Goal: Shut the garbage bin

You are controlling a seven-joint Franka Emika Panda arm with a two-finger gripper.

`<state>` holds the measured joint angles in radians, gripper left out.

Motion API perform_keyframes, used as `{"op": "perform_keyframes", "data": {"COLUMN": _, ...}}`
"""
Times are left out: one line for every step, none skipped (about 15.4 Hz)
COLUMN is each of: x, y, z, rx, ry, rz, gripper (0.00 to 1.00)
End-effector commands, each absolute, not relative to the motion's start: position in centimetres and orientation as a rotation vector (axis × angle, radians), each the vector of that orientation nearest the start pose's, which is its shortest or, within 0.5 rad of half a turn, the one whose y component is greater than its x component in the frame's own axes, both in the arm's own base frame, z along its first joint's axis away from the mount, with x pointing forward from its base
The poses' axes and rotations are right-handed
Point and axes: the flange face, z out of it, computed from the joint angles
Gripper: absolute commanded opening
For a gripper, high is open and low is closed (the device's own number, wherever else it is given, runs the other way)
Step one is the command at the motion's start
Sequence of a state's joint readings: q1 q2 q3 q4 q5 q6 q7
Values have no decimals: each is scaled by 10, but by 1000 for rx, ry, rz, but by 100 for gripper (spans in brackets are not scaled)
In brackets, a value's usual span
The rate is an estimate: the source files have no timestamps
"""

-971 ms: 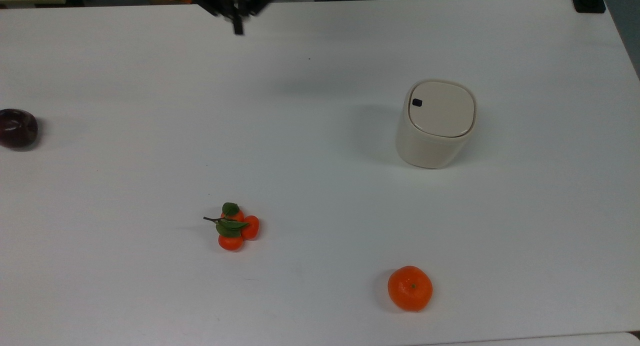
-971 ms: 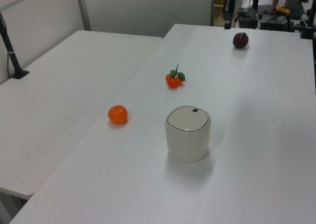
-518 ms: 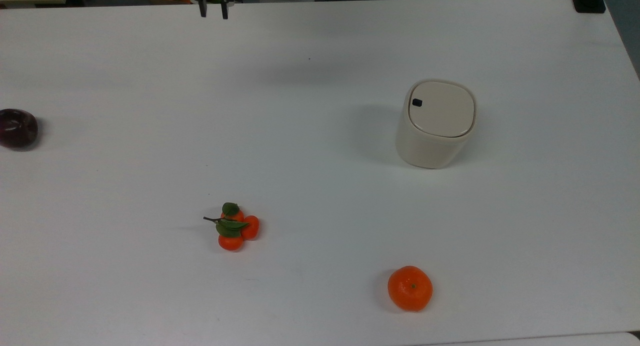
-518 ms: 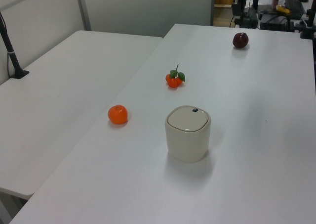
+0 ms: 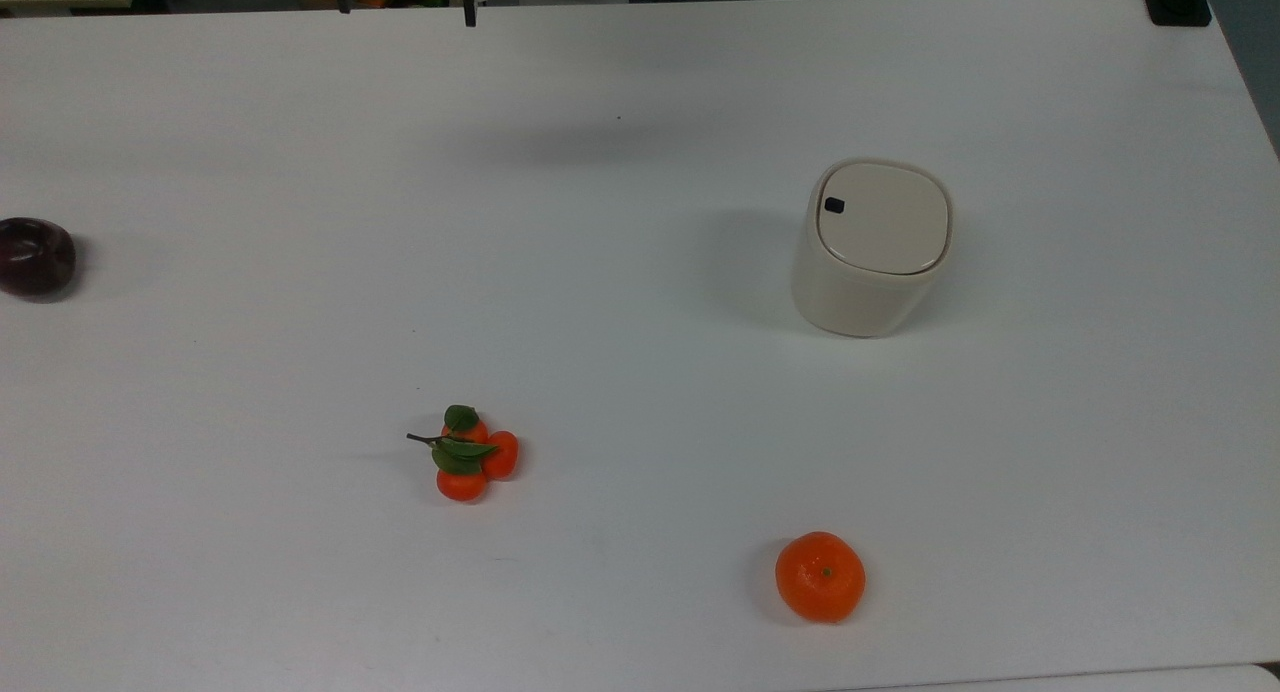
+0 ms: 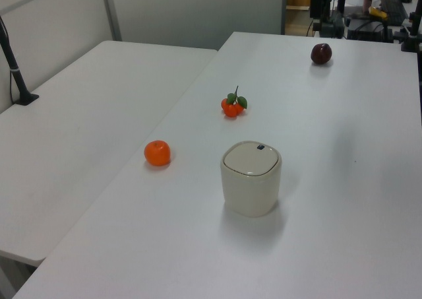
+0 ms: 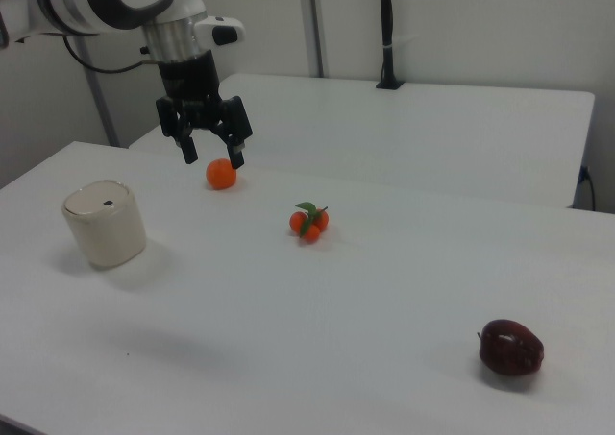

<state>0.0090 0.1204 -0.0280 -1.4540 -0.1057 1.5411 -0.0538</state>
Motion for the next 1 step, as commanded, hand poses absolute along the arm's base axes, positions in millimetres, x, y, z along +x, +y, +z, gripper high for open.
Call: {"op": "perform_keyframes", "data": {"x": 578, "y": -23, "z": 616, "rx": -3263, "ry": -23, "rz": 60, "gripper": 100}}
